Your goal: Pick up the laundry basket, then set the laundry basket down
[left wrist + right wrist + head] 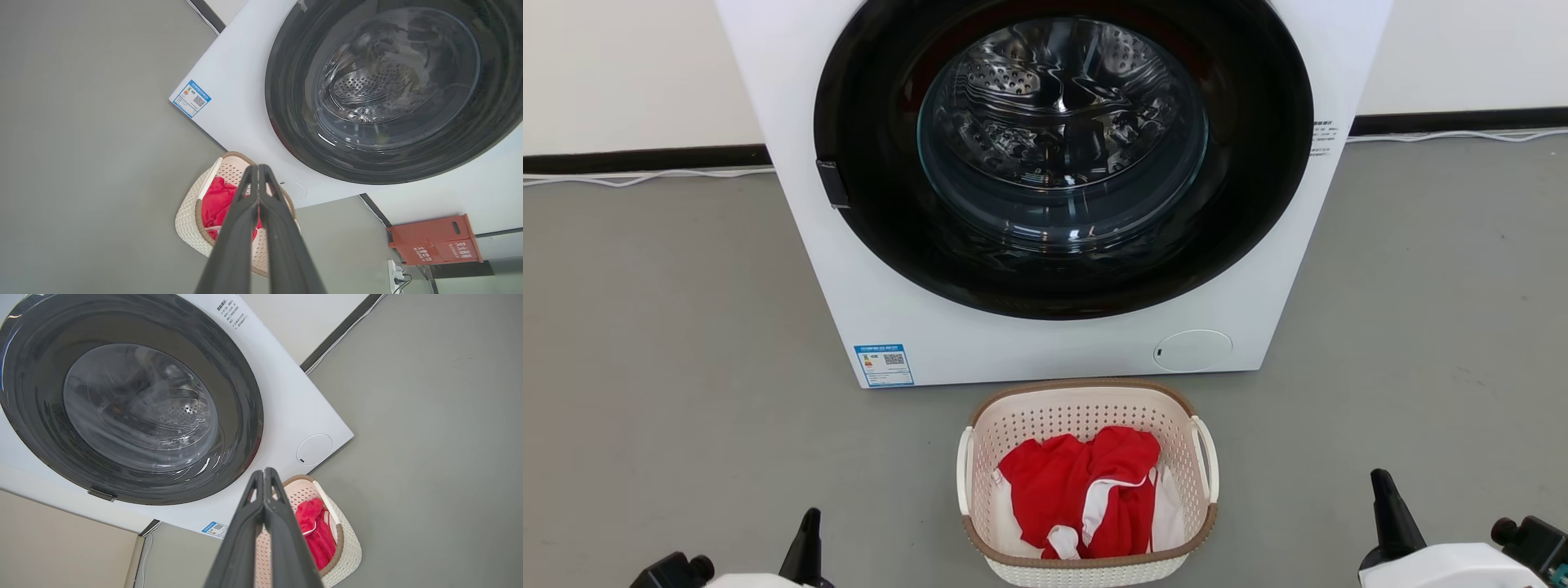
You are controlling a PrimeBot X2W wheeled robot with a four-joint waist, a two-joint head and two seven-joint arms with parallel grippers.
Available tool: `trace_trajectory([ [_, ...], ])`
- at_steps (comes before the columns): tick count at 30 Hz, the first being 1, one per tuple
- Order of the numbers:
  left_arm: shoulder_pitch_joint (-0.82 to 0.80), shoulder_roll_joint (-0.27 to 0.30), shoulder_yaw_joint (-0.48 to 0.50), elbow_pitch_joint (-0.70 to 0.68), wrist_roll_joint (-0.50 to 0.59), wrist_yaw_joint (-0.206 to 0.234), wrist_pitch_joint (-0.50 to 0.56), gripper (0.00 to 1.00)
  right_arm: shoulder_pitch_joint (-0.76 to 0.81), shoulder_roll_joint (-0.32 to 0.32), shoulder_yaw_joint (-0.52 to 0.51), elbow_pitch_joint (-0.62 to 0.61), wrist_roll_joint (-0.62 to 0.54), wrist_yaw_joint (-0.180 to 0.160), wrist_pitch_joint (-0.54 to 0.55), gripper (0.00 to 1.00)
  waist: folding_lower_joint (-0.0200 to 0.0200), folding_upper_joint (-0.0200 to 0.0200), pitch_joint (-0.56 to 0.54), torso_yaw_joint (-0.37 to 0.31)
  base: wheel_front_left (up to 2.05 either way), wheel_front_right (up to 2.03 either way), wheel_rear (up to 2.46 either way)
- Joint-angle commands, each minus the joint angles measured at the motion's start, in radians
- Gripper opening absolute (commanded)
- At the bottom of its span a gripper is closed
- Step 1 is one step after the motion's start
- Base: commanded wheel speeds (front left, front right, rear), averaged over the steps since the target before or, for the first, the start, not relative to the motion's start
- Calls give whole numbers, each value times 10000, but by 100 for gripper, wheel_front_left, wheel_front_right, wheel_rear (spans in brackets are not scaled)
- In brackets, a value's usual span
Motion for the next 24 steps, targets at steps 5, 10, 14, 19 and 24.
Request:
trace_trajectory([
  [5, -608, 27, 354, -372, -661, -218, 209, 0, -598, -47, 51, -437, 878, 49, 207, 0, -1, -1, 12, -15, 0, 0, 0],
  [10, -666, -10, 443, -422, -1043, -291, 327, 0, -626, -33, 34, -512, 1370, 50, 322, 0, -1, -1, 21, -26, 0, 0, 0],
  [14, -723, -47, 531, -472, -1425, -364, 445, 0, -654, -19, 17, -587, 1862, 52, 438, 0, -1, -1, 30, -36, 0, 0, 0],
  [19, -794, -93, 640, -534, -1903, -455, 592, 0, -689, -1, -5, -681, 2477, 54, 581, 0, -1, -1, 41, -50, 0, 0, 0],
  [24, -865, -138, 749, -596, -2378, -545, 739, 0, -724, 17, -26, -775, 3089, 56, 724, 0, -1, -1, 52, -63, 0, 0, 0],
])
